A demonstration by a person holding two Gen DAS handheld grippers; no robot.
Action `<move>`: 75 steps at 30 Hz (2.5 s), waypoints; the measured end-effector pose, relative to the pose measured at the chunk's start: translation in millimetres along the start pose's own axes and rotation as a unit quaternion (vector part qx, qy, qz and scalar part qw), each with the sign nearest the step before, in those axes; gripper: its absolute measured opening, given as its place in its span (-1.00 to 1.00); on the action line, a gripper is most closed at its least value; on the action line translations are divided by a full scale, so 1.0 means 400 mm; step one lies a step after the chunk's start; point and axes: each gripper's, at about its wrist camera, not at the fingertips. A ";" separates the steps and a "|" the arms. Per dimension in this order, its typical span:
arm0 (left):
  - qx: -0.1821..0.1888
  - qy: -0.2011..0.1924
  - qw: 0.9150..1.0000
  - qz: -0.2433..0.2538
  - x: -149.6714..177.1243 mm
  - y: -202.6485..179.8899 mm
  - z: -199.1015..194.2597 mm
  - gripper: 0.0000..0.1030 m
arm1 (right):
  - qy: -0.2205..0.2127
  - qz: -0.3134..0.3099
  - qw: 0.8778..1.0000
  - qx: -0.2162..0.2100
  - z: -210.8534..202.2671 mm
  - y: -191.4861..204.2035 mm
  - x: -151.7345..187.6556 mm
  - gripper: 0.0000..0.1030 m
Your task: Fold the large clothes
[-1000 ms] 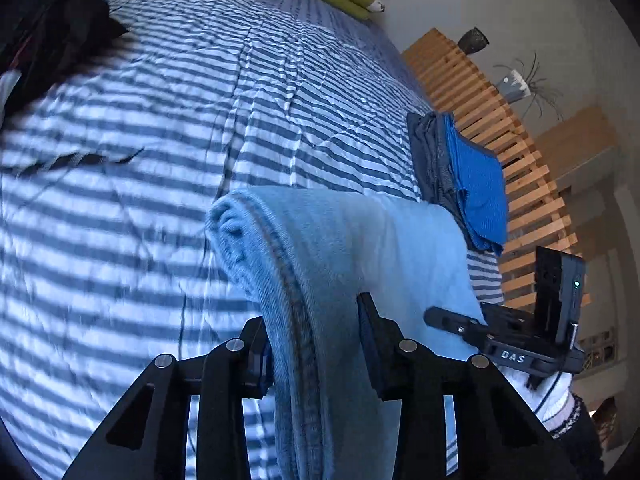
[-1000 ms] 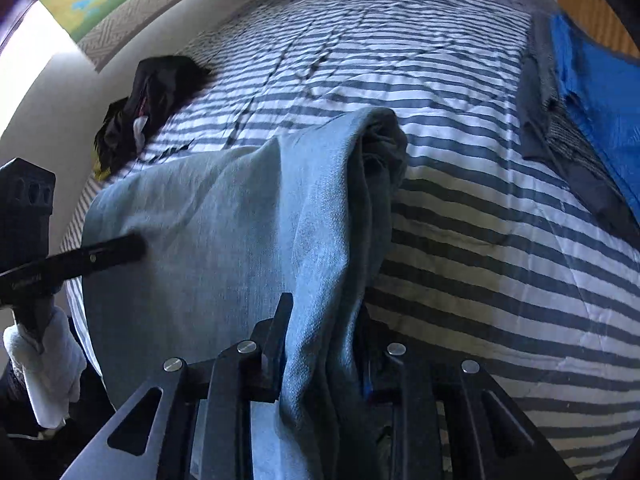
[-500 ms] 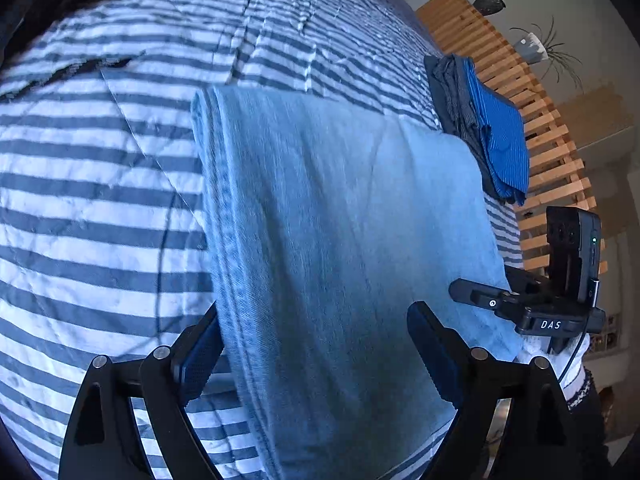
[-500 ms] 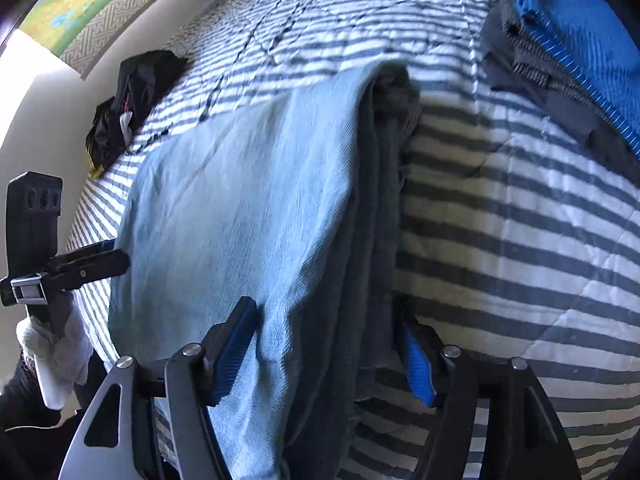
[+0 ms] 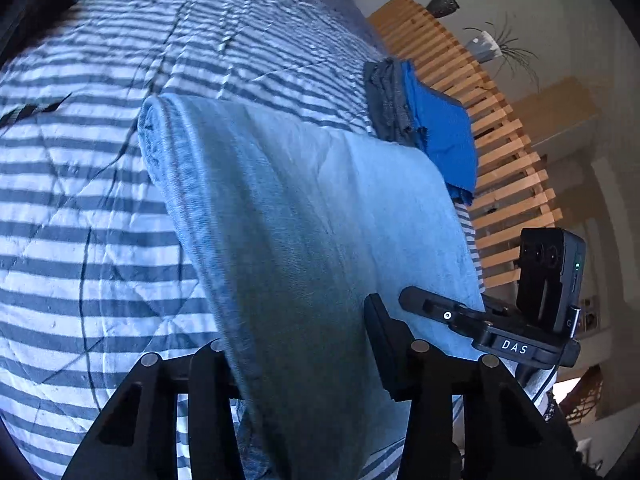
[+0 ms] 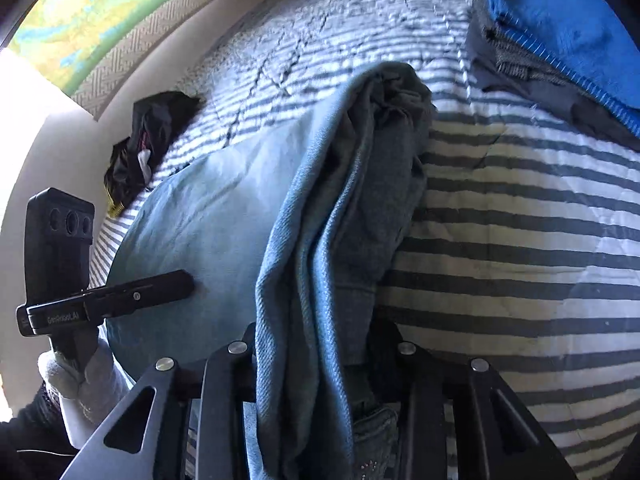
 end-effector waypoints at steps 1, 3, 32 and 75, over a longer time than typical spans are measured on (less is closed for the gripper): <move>0.003 -0.002 1.000 0.009 -0.010 -0.019 -0.002 -0.16 | -0.009 0.000 1.000 -0.001 -0.018 0.002 0.002 -0.41; 0.011 0.003 1.000 0.020 -0.033 -0.057 0.011 -0.22 | -0.027 -0.002 0.999 0.017 -0.050 0.002 0.003 -0.42; -0.026 0.059 0.998 0.020 -0.067 -0.048 0.184 -0.02 | -0.007 0.053 0.996 0.069 0.034 -0.075 -0.009 -0.49; 0.061 0.094 0.988 0.109 -0.055 -0.202 0.133 -0.37 | -0.063 0.058 0.992 0.096 -0.109 -0.011 0.078 -0.58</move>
Point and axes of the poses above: each gripper's, at about its wrist camera, not at the fingertips, and z roughly the way its jaws point, y to its left, x to its underside, and after that the axes turned 3 degrees about x, right-handed
